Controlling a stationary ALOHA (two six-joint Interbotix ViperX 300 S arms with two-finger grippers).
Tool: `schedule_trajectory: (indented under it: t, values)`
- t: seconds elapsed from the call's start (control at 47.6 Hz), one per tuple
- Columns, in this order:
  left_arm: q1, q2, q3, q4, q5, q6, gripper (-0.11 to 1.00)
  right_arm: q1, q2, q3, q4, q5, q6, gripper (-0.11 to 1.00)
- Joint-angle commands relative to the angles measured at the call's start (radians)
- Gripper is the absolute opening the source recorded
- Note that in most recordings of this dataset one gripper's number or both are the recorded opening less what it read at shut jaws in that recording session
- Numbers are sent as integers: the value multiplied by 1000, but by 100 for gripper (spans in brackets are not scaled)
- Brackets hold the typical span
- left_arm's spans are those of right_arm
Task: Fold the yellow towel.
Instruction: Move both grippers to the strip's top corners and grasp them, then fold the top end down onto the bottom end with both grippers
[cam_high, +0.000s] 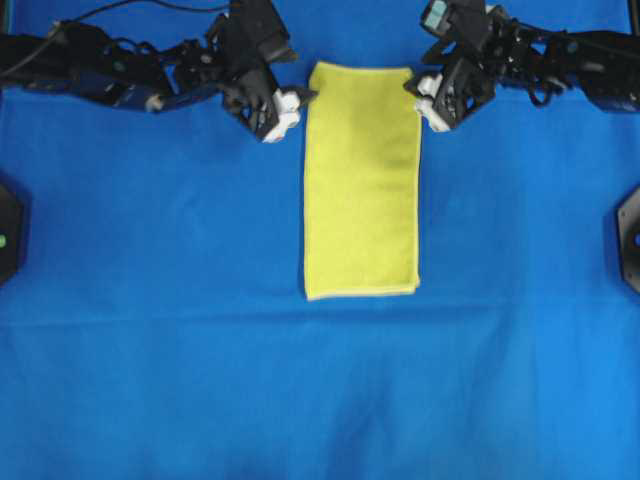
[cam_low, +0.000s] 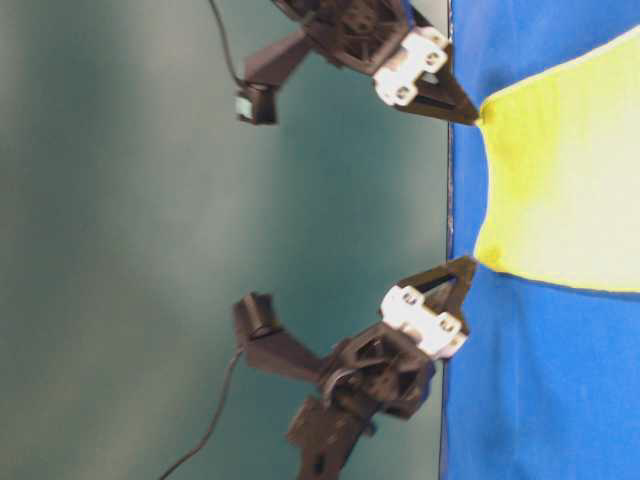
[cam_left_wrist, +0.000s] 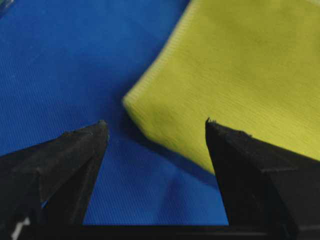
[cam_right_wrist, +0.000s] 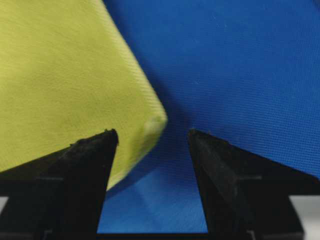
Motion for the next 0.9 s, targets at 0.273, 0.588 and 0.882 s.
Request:
schedule_trajectory:
  t: [0.273,0.588,0.882]
  values:
    - [38,84,-89,-3,-23,0,72,-44,91,-46,-3,-69,2,53]
    - [31,115,-94,0,-6,12,10,-34,106,-34,-2,-72,6,5]
    - [31,87,-95,0,11,23,3,-34,87,-35,28,-72,17,5]
